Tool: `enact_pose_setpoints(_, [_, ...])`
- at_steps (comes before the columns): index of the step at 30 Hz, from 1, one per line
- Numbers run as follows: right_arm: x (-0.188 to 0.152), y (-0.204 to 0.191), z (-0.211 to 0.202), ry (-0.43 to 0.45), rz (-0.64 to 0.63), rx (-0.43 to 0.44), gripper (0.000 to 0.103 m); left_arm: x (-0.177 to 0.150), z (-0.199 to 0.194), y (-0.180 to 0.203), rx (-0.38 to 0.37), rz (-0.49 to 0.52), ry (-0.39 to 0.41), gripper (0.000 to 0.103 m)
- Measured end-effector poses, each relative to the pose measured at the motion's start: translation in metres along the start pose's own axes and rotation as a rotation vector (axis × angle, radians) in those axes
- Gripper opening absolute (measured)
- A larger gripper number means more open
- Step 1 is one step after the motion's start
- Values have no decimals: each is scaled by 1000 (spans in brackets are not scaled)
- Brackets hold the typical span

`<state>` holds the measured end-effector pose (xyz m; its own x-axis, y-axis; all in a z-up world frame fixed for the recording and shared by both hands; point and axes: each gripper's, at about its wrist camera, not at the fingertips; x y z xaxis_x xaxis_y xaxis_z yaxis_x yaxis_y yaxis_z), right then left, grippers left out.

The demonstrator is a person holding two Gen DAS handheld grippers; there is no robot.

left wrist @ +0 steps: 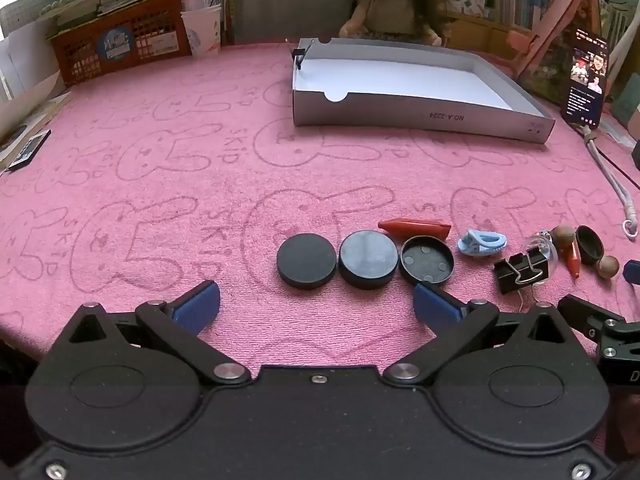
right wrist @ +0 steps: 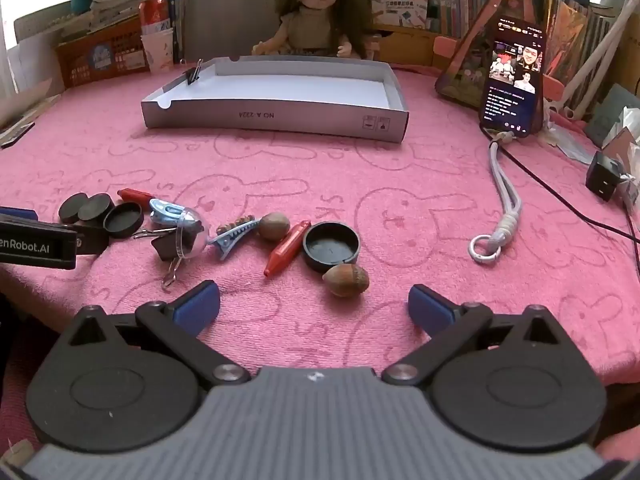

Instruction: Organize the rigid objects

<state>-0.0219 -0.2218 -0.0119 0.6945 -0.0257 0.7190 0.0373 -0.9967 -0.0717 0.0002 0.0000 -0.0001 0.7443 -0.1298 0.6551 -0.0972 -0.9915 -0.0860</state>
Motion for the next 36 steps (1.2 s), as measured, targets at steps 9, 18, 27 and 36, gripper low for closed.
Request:
enact_pose_setpoints(9, [1,0,0,-15,8,1,103,-3,3,2,1,0,6,103])
enact_pose_setpoints(18, [1,-1,1,-12,6,-1,103,-2,2,2,1,3,5,103])
enact_pose_setpoints(27, [0,-1,1,-13,3,1,103,-2,1,1,2,2,5,103])
enact_pose_setpoints(36, [0,0,0,-10,3,1,103,-2,1,1,2,1,5,103])
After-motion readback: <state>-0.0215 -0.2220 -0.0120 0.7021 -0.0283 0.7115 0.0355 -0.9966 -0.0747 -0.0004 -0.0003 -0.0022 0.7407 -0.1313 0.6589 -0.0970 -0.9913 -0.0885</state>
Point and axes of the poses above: each gripper's, at about its wrist camera, not at the fingertips, and z roughly the way its jaws point, y to its right, x to its top, and after that the axes turned 7 degrees about z, right-handed
